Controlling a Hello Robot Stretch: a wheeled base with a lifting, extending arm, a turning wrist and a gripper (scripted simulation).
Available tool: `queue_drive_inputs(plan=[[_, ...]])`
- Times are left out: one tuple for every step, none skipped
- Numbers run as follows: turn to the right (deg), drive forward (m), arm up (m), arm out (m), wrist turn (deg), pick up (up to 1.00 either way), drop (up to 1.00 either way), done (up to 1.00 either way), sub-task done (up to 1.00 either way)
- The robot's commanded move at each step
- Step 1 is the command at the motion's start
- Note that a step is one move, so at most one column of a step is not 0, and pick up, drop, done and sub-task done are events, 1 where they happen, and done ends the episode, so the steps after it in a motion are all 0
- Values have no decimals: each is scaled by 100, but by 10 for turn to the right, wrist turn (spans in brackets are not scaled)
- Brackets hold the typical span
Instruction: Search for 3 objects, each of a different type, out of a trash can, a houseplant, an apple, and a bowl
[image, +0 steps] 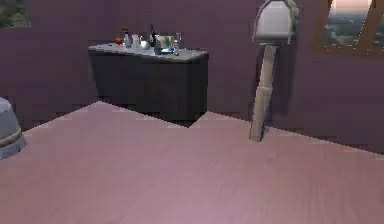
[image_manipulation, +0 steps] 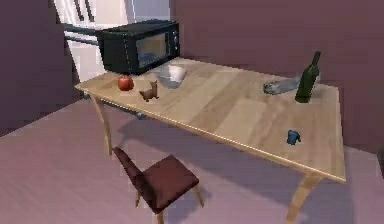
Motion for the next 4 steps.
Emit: queue_drive_inputs(plan=[[-450,0,0,0,0,0,0,0,0],[-120,0,0,0,0,0,0,0,0],[-30,0,0,0,0,0,0,0,0],[0,60,0,0,0,0,0,0,0]])
